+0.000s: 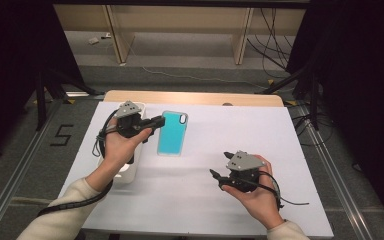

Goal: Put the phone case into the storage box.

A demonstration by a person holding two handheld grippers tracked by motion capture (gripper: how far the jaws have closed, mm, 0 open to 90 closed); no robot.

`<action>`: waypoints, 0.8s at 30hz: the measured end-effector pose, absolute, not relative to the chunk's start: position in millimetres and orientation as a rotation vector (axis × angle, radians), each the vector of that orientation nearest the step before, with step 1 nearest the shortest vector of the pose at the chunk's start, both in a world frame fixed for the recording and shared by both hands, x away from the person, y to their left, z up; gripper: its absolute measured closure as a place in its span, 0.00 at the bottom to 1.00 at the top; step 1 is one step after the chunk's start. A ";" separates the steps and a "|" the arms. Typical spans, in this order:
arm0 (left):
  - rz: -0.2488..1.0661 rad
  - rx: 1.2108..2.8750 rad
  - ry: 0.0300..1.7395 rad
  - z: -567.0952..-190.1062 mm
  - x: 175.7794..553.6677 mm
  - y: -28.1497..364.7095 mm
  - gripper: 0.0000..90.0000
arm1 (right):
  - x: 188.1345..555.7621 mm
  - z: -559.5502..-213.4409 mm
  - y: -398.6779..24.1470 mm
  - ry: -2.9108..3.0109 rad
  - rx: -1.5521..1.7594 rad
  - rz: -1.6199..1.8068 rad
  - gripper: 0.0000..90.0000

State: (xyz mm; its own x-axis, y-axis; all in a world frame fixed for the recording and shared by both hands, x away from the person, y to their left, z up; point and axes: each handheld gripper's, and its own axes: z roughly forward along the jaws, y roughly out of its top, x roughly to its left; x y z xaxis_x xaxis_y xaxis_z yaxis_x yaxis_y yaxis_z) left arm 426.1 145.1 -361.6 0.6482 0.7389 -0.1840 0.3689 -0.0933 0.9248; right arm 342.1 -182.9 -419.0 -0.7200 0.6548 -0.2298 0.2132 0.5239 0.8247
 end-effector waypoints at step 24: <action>0.438 1.678 0.916 -353.7 426.6 156.5 0.93 | 338.7 -416.5 -211.1 2.150 0.824 1.226 0.32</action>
State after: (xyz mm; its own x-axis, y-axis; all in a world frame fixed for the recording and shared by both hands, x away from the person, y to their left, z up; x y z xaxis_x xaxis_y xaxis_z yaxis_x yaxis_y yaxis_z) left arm 426.6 156.5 -353.7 0.6302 0.7581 -0.1679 0.3452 -0.0798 0.9351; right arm 338.7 -211.1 -416.5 -0.6753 0.7237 -0.1423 0.2457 0.4027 0.8817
